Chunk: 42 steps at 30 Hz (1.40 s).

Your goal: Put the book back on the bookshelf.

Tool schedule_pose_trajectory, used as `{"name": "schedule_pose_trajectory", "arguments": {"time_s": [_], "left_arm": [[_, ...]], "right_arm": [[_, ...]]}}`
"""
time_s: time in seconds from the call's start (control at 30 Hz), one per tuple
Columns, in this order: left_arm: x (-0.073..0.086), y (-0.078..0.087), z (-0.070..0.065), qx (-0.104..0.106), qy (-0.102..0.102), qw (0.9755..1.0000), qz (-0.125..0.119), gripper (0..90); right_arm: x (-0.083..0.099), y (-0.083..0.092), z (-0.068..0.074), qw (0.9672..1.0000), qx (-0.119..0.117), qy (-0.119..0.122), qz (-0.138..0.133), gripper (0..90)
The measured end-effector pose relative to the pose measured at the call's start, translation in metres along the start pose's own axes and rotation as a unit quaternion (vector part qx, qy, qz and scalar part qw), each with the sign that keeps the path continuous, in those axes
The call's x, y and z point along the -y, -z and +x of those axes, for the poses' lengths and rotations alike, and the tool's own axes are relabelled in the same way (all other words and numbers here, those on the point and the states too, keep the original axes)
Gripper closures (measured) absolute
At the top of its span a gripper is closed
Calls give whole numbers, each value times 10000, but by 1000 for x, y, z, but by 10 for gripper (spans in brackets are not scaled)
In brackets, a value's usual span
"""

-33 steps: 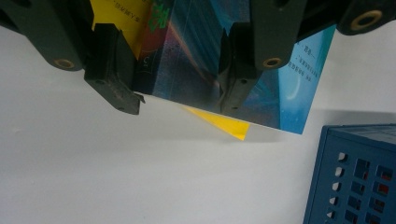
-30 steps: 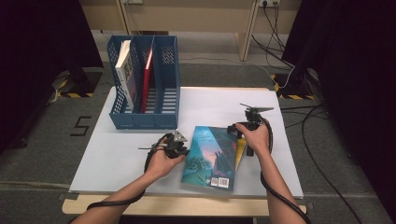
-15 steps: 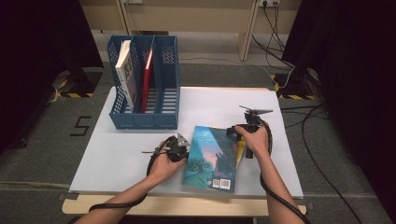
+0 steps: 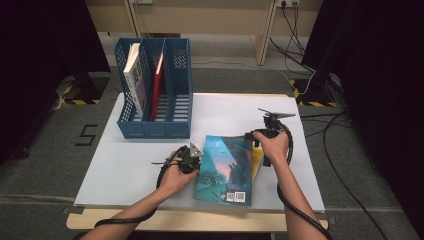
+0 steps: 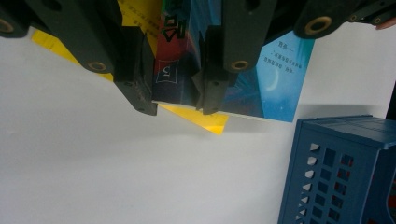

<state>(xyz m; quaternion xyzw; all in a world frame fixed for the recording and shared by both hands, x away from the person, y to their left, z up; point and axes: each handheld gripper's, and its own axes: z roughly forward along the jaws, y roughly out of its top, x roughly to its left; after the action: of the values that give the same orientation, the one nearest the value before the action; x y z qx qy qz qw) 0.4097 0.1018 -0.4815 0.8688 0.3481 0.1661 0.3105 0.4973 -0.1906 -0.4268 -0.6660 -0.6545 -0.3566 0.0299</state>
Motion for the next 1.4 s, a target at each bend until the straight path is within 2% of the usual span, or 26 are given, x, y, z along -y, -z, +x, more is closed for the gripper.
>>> {"name": "schedule_pose_trajectory", "arguments": {"time_s": [0.1,0.13,0.2,0.47,0.57,0.7,0.77,0.9,0.93,1.03,1.17,1.27,1.33,1.4], "left_arm": [[0,0,0,1,-5,10000,8,781],[0,0,0,-9,-23,10000,5,782],[-1,0,-1,-23,-55,10000,25,785],[-1,0,-1,-35,-70,10000,50,787],[-2,-1,-2,-36,-81,9999,58,789],[-2,-1,-2,-44,-88,9999,67,789],[-2,-1,-2,-46,-94,9999,71,789],[-2,-1,-1,-28,-89,9999,63,788],[-2,0,-1,-10,-79,9999,75,787],[0,0,3,61,21,10000,16,776],[4,1,12,225,349,9991,-100,731],[5,6,19,186,477,9984,-237,719],[5,10,21,121,479,9983,-295,706],[4,15,24,129,525,9978,-389,687]], "right_arm": [[0,2,3,10000,-45,10,-30,665],[0,2,2,10000,-74,-23,-40,633],[1,1,1,9995,-224,-208,-59,606],[4,-2,2,9998,-176,-53,89,547],[5,-3,2,9997,-174,-73,172,537],[8,-7,0,9995,-148,-7,278,535],[9,-8,0,9993,-143,-47,343,541],[11,-10,-2,9990,-116,-4,430,599],[11,-9,-3,9989,-173,-49,428,616],[8,-4,-4,9983,-374,-140,416,679],[4,2,1,9974,-545,-187,425,736],[3,5,4,9970,-637,-217,387,745],[2,5,6,9968,-643,-291,367,746],[2,6,7,9970,-663,-236,326,747]]}}
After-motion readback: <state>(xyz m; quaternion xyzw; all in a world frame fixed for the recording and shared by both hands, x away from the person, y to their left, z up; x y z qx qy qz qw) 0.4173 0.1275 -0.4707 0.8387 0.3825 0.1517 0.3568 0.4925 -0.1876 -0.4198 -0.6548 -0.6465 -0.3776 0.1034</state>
